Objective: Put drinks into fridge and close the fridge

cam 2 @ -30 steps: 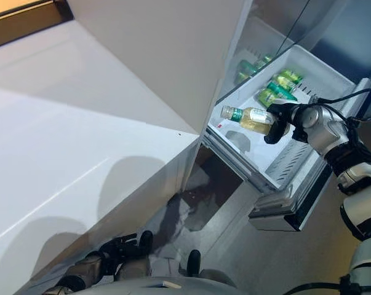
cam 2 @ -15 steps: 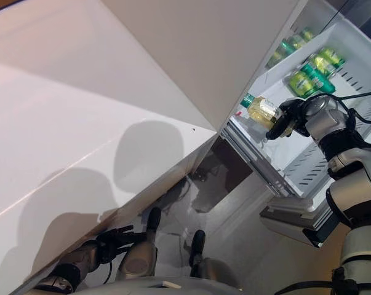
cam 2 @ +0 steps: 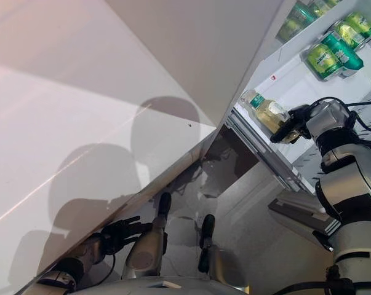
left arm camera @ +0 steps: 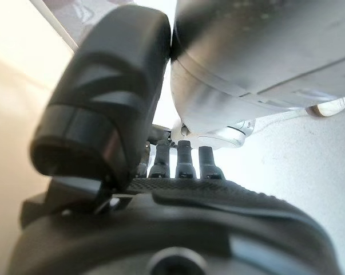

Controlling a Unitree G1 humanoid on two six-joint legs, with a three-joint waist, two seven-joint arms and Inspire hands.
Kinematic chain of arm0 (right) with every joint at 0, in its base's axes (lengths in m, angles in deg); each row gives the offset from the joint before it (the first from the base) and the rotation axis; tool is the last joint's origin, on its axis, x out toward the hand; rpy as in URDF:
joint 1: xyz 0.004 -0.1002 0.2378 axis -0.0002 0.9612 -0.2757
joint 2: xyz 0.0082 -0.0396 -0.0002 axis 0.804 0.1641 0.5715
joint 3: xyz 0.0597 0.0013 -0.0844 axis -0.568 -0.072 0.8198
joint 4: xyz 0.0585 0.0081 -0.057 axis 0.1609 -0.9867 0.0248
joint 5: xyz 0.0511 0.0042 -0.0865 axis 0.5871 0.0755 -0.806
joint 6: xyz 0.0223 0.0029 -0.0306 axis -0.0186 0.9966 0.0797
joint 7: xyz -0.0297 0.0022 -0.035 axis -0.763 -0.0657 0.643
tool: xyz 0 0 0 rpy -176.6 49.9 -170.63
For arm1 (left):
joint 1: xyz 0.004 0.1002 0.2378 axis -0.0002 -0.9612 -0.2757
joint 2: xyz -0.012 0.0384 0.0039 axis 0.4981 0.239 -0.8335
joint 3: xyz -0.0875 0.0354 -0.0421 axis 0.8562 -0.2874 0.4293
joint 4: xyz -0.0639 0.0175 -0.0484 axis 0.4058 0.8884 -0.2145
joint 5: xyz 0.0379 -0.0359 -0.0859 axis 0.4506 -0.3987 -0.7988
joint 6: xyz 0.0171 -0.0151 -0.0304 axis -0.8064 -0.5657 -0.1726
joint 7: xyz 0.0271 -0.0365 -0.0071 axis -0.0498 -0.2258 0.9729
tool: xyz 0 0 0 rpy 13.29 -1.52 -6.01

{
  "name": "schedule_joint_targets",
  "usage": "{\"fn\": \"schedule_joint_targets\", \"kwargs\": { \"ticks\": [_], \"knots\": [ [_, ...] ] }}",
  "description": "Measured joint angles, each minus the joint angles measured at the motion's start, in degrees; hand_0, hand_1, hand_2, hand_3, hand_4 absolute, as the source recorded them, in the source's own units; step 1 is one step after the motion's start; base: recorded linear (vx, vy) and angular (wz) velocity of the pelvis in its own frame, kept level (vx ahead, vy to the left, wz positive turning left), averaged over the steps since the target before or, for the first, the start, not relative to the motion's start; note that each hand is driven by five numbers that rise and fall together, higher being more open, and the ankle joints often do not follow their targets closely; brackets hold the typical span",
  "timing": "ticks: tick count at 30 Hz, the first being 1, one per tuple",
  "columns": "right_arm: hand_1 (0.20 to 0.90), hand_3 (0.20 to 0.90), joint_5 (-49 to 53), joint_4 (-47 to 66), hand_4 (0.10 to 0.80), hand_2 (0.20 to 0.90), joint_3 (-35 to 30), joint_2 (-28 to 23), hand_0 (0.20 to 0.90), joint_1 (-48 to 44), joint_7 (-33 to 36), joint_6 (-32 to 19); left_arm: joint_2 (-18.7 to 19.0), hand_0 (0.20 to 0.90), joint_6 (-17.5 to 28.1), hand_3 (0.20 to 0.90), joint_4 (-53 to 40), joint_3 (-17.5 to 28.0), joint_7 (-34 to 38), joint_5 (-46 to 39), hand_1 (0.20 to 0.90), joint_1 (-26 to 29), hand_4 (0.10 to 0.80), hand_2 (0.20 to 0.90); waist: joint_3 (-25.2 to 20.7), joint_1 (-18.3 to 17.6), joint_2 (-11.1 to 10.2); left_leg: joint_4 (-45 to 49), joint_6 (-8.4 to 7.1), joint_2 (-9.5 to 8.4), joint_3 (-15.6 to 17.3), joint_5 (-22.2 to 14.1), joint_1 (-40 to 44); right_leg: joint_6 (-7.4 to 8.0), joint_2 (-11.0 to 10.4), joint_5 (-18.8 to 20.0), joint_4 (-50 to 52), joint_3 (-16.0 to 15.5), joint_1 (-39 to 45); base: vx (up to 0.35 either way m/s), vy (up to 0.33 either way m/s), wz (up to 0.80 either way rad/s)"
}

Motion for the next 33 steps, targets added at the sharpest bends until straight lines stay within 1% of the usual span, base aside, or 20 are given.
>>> {"fn": "schedule_joint_targets", "kwargs": {
  "ticks": [1,3,5,6,7,8,10,26,33],
  "knots": [
    [0.3,0.2,-0.03,-0.44,0.1,0.3,-0.01,0.1,0.3,-0.22,0.29,-0.2,0.04,0.9,-0.11,0.9,-0.13,-0.03,0.0,0.01,0.9,0.14,0.8,0.9,0.02,0.07,0.03,0.0,0.01,-0.08,0.05,0.24,-0.02,-0.39,-0.04,0.26,-0.11,-0.01,-0.01,-0.031,0.012,-0.01],
    [0.3,0.2,-0.07,-1.31,0.1,0.3,-0.06,0.54,0.3,-0.22,1.32,-0.9,0.23,0.9,-0.12,0.9,-0.19,-0.03,0.0,0.06,0.9,0.16,0.8,0.9,0.02,0.09,0.04,0.01,0.04,-0.21,0.07,0.49,-0.1,-0.42,-0.09,0.28,-0.2,-0.07,-0.04,0.0,0.0,0.0],
    [0.3,0.2,-0.31,-2.11,0.1,0.3,-0.19,0.89,0.3,-0.53,2.07,-1.24,0.59,0.9,-0.12,0.9,-0.19,-0.03,-0.01,0.18,0.9,0.31,0.8,0.9,0.02,0.11,0.04,0.01,0.09,-0.39,0.11,1.0,-0.61,-1.38,-0.13,0.93,-1.06,-0.14,-0.07,-0.017,-0.001,0.04],
    [0.408,0.326,-0.34,-2.47,0.226,0.408,-0.25,0.89,0.408,-0.96,2.36,-1.29,0.83,0.9,-0.12,0.9,-0.26,-0.03,-0.02,0.34,0.9,0.39,0.8,0.9,0.03,0.12,0.04,0.0,0.08,-0.42,0.07,1.29,-1.06,-1.53,-0.12,1.03,-1.17,-0.15,-0.38,-0.015,-0.001,0.03],
    [0.481,0.411,-0.56,-2.6,0.311,0.481,-0.71,0.92,0.481,-1.06,2.65,-1.32,1.07,0.9,-0.11,0.9,-0.26,-0.02,-0.02,0.42,0.9,0.5,0.8,0.9,0.03,0.17,0.04,-0.01,0.09,-0.4,0.02,1.55,-1.35,-1.62,-0.09,1.08,-1.17,-0.15,-0.67,0.0,0.0,0.0],
    [0.9,0.9,-0.66,-2.87,0.8,0.9,-1.06,0.93,0.9,-1.09,2.96,-1.65,1.24,0.9,-0.1,0.9,-0.34,-0.02,-0.01,0.42,0.9,0.52,0.8,0.9,0.03,0.23,0.04,-0.01,0.09,-0.4,-0.01,1.73,-1.58,-1.89,-0.07,1.27,-1.17,-0.15,-0.92,0.0,0.0,0.0],
    [0.9,0.9,-1.22,-3.54,0.8,0.9,-1.98,1.0,0.9,-1.09,3.34,-2.06,1.4,0.9,-0.12,0.9,-0.39,-0.02,-0.01,0.42,0.9,0.58,0.8,0.9,0.05,0.38,0.08,-0.02,0.17,-0.45,0.01,1.94,-1.73,-2.12,-0.09,1.44,-1.18,-0.17,-1.08,0.0,0.0,0.0],
    [0.9,0.9,-1.31,-4.59,0.8,0.9,-2.55,1.07,0.9,-1.1,3.84,-3.17,1.73,0.9,-0.21,0.9,-0.37,0.03,-0.01,0.52,0.9,0.57,0.8,0.9,0.04,0.47,0.08,-0.03,0.28,-0.57,-0.15,2.47,-1.72,-2.42,-0.17,1.68,-1.17,-0.14,-1.01,0.0,0.0,0.0],
    [0.9,0.9,-1.25,-4.81,0.8,0.9,-4.45,1.07,0.9,-1.03,3.87,-3.9,1.72,0.9,-0.36,0.9,-0.31,0.06,-0.01,0.89,0.9,0.53,0.8,0.9,0.03,0.48,0.06,-0.02,0.34,-0.54,0.07,2.52,-1.21,-2.71,-0.17,1.92,-1.16,-0.1,-0.57,0.0,0.0,0.0]
  ]
}}
